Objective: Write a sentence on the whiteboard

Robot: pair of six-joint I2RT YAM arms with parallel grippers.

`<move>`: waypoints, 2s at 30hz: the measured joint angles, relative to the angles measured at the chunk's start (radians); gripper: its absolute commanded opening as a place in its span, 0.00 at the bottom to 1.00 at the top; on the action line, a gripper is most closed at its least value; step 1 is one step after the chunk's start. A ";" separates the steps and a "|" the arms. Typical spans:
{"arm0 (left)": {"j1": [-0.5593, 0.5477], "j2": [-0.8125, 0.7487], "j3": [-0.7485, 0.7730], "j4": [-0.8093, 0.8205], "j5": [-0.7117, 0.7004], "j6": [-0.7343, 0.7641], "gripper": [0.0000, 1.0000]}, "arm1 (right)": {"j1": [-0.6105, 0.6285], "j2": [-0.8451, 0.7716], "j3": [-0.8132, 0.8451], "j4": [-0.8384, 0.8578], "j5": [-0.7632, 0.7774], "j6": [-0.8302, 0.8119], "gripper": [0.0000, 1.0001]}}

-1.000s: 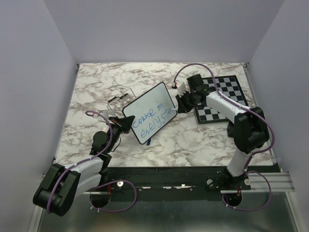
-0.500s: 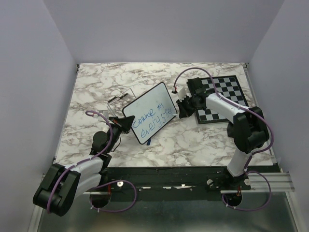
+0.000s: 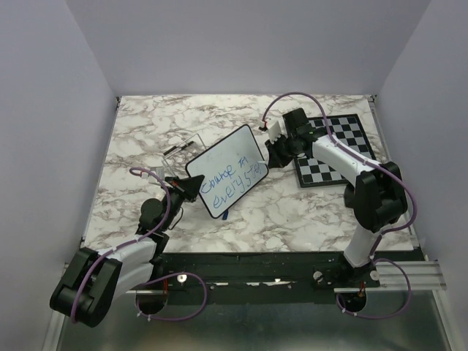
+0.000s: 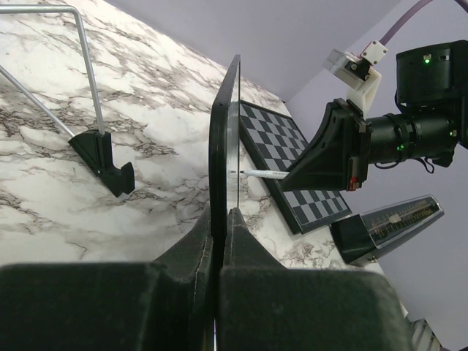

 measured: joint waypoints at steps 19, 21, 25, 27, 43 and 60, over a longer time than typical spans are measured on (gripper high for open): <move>0.000 0.000 0.000 0.000 0.000 0.000 0.00 | -0.014 0.016 0.001 0.006 0.038 0.034 0.00; 0.000 0.000 0.000 0.000 0.000 0.000 0.00 | -0.018 0.016 0.001 0.012 0.045 0.037 0.01; 0.000 0.000 0.000 0.000 0.000 0.000 0.00 | -0.024 0.020 0.001 0.022 0.056 0.041 0.01; 0.000 -0.001 0.000 -0.002 0.000 0.000 0.00 | -0.024 0.024 0.001 0.023 0.060 0.042 0.01; 0.000 -0.005 0.000 -0.006 0.000 0.000 0.00 | -0.032 0.038 -0.006 -0.008 0.022 0.014 0.01; 0.000 0.007 0.000 0.007 -0.001 0.000 0.00 | -0.010 0.026 -0.013 -0.041 -0.036 0.009 0.01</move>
